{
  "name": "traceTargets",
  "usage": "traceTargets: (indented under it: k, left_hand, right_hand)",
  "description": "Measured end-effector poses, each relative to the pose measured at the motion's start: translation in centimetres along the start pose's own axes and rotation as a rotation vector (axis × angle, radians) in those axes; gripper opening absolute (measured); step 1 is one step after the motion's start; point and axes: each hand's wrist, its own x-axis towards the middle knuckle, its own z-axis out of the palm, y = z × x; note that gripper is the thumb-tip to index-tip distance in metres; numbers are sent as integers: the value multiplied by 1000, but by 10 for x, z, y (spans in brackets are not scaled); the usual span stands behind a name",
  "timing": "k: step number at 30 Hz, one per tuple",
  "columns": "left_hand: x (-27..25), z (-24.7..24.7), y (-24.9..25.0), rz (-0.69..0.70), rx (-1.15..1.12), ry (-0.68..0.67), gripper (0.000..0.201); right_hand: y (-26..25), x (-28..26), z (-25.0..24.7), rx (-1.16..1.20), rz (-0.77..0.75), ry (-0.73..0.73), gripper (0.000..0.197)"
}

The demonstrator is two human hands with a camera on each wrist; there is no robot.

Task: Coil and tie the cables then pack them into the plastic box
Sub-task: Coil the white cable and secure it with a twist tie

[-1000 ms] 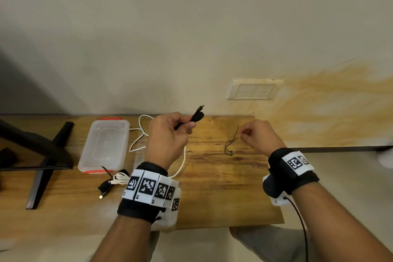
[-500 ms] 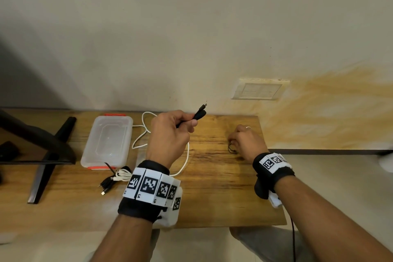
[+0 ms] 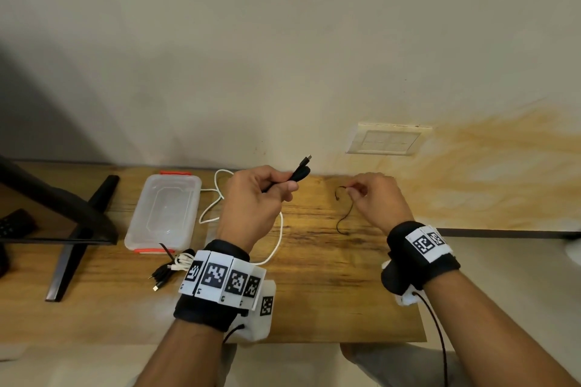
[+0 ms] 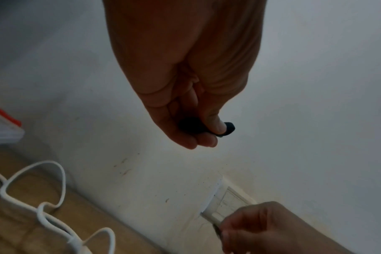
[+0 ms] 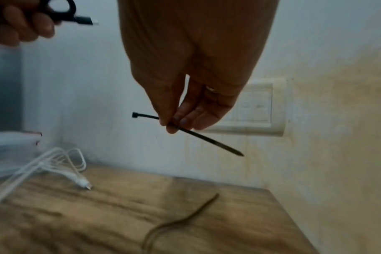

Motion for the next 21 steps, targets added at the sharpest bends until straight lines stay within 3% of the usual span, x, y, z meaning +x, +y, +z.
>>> traceTargets:
  k: [3, 5, 8, 11, 16, 21]
  left_hand:
    - [-2, 5, 4, -23, -128, -36, 8]
    - [-3, 8, 6, -33, -165, -56, 10]
    - [-5, 12, 6, -43, -167, -94, 16]
    - [-6, 10, 7, -58, -144, -92, 20]
    - [-6, 6, 6, -77, -123, -105, 37]
    - [-6, 8, 3, 6, -85, -50, 12]
  right_hand:
    - [-39, -13, -12, 404, 132, 91, 6]
    - [-64, -22, -12, 670, 255, 45, 6]
    - [-85, -31, -6, 882, 355, -64, 6]
    - [-91, -35, -6, 974, 344, -98, 12]
    - [-86, -39, -12, 938, 207, -152, 16]
    - [-83, -41, -18, 961, 193, -216, 20]
